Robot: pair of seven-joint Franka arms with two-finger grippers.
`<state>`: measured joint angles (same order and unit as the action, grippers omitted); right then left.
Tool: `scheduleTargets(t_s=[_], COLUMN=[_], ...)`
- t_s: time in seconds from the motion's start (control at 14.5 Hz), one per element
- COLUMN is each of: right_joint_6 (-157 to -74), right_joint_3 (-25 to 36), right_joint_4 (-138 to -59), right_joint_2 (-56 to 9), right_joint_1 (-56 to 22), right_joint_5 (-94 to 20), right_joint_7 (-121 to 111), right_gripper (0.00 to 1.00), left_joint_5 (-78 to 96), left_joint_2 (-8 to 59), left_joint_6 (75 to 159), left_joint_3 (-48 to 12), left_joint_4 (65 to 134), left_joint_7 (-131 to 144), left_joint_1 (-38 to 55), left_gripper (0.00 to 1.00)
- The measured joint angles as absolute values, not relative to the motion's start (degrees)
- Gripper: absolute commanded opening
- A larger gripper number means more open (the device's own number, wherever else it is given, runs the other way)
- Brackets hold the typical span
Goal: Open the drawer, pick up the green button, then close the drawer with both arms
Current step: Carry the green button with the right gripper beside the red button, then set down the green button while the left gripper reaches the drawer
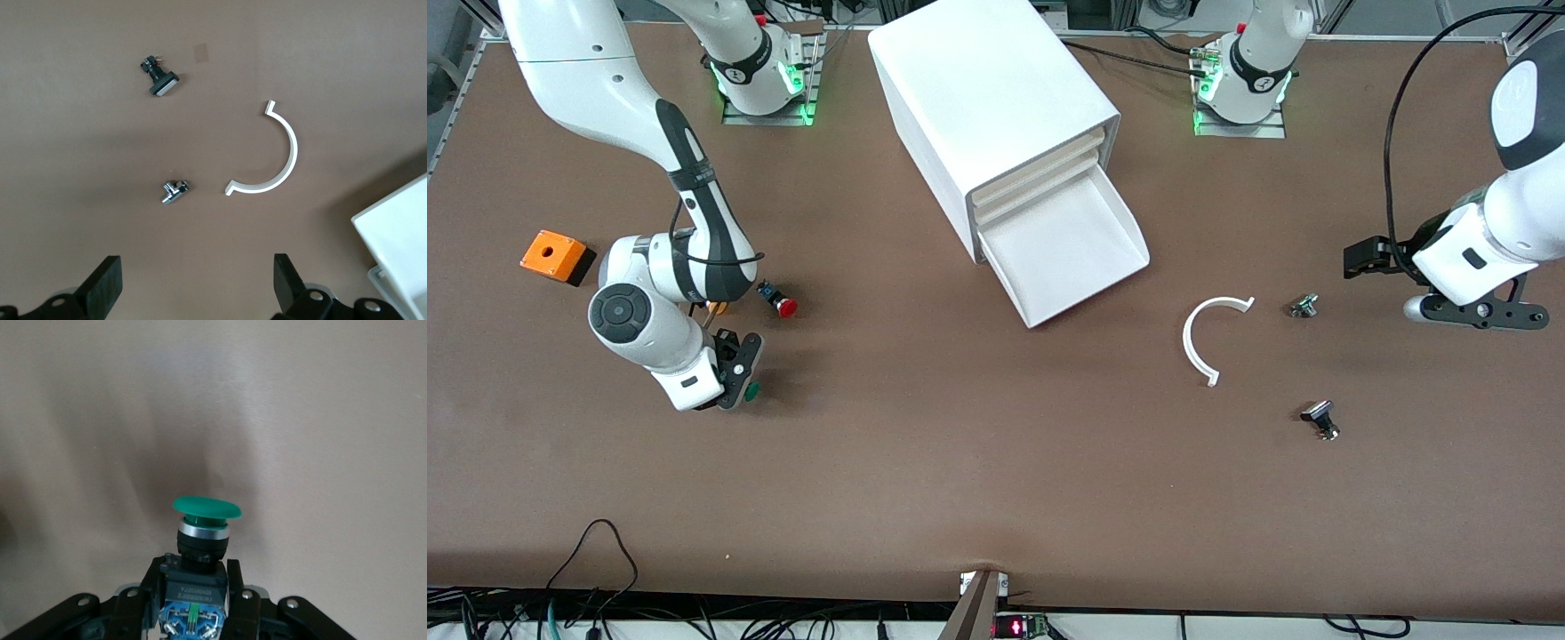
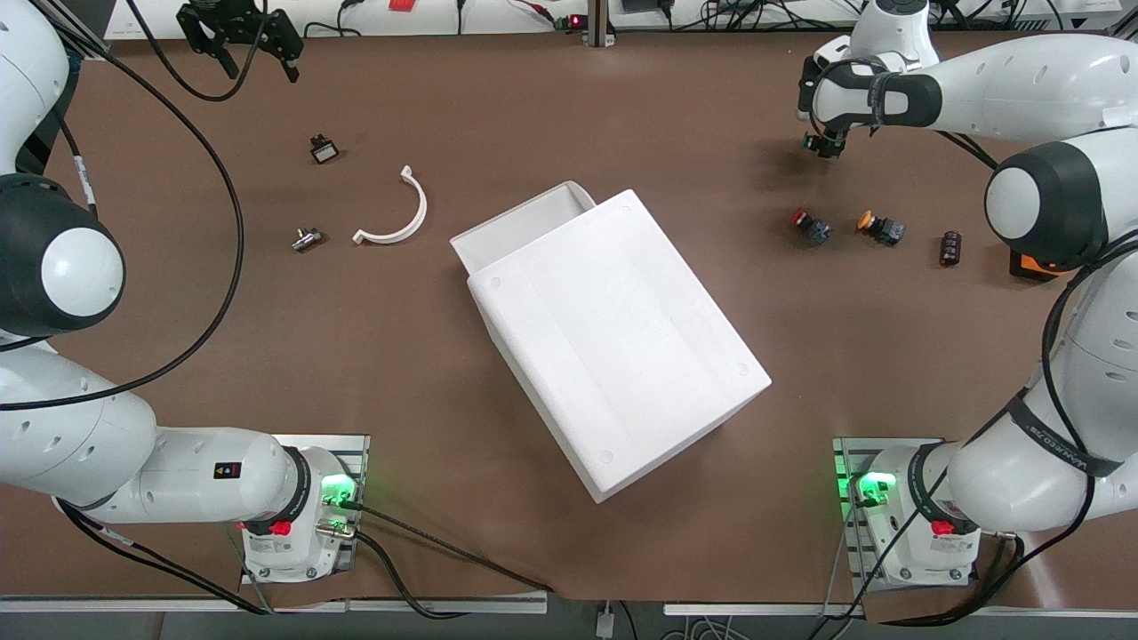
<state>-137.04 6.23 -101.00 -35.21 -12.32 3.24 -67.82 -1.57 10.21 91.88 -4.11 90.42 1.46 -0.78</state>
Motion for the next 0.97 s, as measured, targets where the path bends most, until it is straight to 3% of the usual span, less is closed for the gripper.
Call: scheduleTargets(t_s=[0.07,0.14,0.69,0.97], right_joint_6=[-137.25,-137.69,-137.66,-124.84], right_joint_3=[6.15,6.11,4.94,4.18], right_joint_4=[-101.13,-101.16,-98.82,-91.0], right_joint_2=[-35.43,-35.69,-35.5,-33.13], right_joint_1=[-12.32,-12.32,-12.33,-12.36], right_joint_5=[3.24,3.24,-1.57,-6.19], right_joint_7=[-68.45,-68.67,-68.76,-68.76], right_gripper=[0.86,1.0,1.0,1.0], left_joint_5=[-1.57,-1.57,0.23,3.22], left_joint_2=[10.21,10.21,10.68,12.06], left_joint_6=[91.88,91.88,97.49,107.87], left_joint_3=[-4.72,-5.3,-7.06,-8.16], left_joint_4=[90.5,90.65,95.5,101.98], left_joint_7=[4.08,6.11,15.34,22.45], left_joint_1=[-0.48,-0.21,0.67,2.32], left_gripper=[1.0,1.0,1.0,1.0])
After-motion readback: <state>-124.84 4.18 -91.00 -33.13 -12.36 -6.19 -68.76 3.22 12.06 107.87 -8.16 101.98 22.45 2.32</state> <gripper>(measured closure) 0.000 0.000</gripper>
